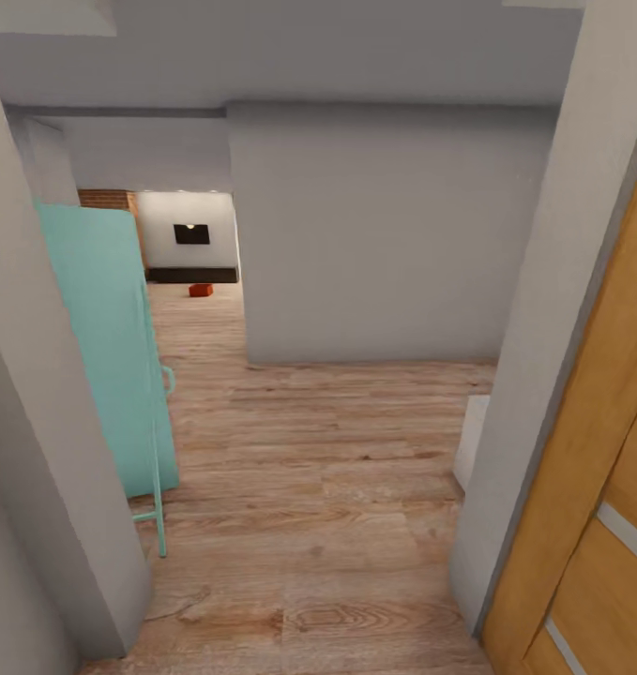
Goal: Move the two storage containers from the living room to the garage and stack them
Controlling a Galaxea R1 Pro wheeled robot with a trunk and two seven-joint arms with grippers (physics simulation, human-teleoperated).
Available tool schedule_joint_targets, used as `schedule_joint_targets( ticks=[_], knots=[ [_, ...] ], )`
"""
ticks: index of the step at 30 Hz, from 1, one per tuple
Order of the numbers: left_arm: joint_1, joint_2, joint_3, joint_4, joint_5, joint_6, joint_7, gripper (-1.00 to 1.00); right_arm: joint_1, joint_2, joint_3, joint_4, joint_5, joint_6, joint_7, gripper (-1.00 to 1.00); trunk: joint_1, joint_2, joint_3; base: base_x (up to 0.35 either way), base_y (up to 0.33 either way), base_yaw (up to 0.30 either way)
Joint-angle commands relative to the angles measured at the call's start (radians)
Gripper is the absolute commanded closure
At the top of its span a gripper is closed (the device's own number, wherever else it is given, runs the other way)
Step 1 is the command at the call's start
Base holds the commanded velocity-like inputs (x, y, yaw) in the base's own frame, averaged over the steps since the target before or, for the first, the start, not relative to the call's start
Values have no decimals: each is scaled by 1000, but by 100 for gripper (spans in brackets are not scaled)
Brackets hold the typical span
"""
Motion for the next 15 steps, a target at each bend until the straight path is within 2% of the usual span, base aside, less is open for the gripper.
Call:
schedule_joint_targets(
  ticks=[1, 15],
  knots=[
    [0, 0, 0, 0, 10, -2, 0, -100, -1, 0, 6, 3, -11, -6, 6, -100, 1, 0, -1, 322, 0, 0],
    [0, 0, 0, 0, 10, -2, 0, -100, -1, 2, 6, 3, -11, -6, 6, -100, 1, 0, -1, 322, 0, 0]
  ],
)
